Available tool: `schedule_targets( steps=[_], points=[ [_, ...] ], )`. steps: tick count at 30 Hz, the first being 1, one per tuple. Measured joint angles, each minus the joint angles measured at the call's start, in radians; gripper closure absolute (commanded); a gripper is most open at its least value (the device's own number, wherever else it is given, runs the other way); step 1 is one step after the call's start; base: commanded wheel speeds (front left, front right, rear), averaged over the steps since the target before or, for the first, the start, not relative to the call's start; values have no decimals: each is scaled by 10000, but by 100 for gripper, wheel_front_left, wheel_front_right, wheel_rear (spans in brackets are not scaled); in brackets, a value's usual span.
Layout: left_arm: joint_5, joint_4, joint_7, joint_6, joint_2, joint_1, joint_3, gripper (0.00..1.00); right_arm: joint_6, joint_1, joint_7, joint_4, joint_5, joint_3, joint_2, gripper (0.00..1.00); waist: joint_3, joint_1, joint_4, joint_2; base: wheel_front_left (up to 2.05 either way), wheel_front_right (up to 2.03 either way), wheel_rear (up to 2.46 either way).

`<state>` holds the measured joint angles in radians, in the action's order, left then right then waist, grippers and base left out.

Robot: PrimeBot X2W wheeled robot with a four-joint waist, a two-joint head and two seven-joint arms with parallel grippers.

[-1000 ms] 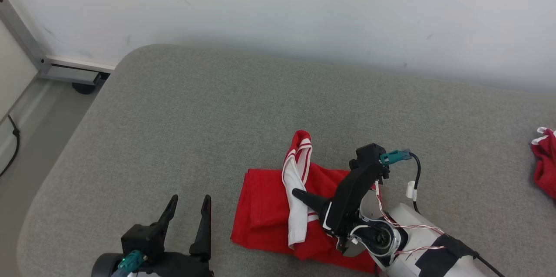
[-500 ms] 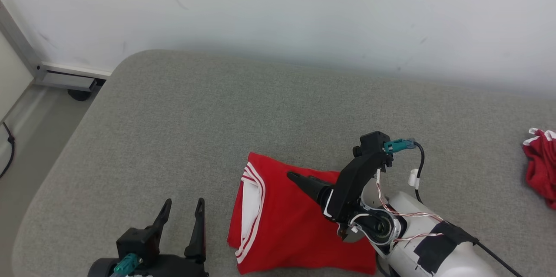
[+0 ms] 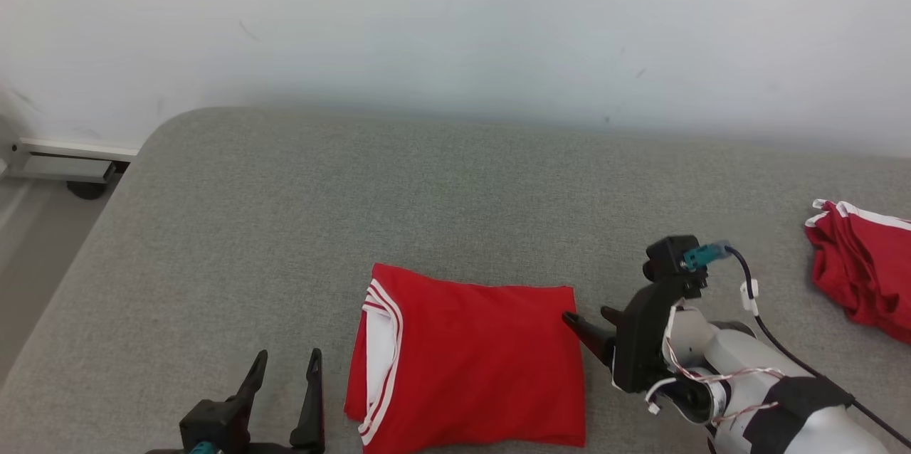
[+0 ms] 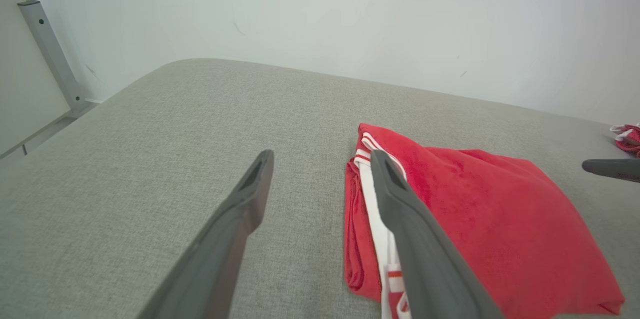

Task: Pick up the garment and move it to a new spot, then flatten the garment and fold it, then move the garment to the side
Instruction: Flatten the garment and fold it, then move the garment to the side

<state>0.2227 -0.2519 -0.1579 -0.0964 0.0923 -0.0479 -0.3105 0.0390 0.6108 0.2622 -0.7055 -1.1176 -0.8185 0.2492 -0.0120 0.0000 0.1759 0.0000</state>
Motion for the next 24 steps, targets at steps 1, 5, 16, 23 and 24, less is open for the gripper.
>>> schedule_targets(
  steps=[1,5,16,23,24],
  points=[
    [-12,4,0,0,-10,2,-27,0,-38,-77,-6,-10,38,-27,36,0,2,0,-42,0,0,0,0],
    [-23,58,2,0,-38,-21,-111,0,-84,-308,-44,-52,96,-138,81,0,76,0,-89,0,0,0,0],
    [-33,88,4,-2,-48,-29,-180,0,-395,-310,-73,-422,105,-215,-265,0,230,0,-15,0,0,0,0],
    [-33,144,4,-4,-52,-28,-171,0,-495,-333,-69,-709,100,-230,-380,0,334,0,16,0,0,0,0],
    [-33,146,4,-4,-56,-35,-173,0,-520,-334,-69,-748,88,-217,-431,0,364,0,17,0,0,0,0]
  ],
)
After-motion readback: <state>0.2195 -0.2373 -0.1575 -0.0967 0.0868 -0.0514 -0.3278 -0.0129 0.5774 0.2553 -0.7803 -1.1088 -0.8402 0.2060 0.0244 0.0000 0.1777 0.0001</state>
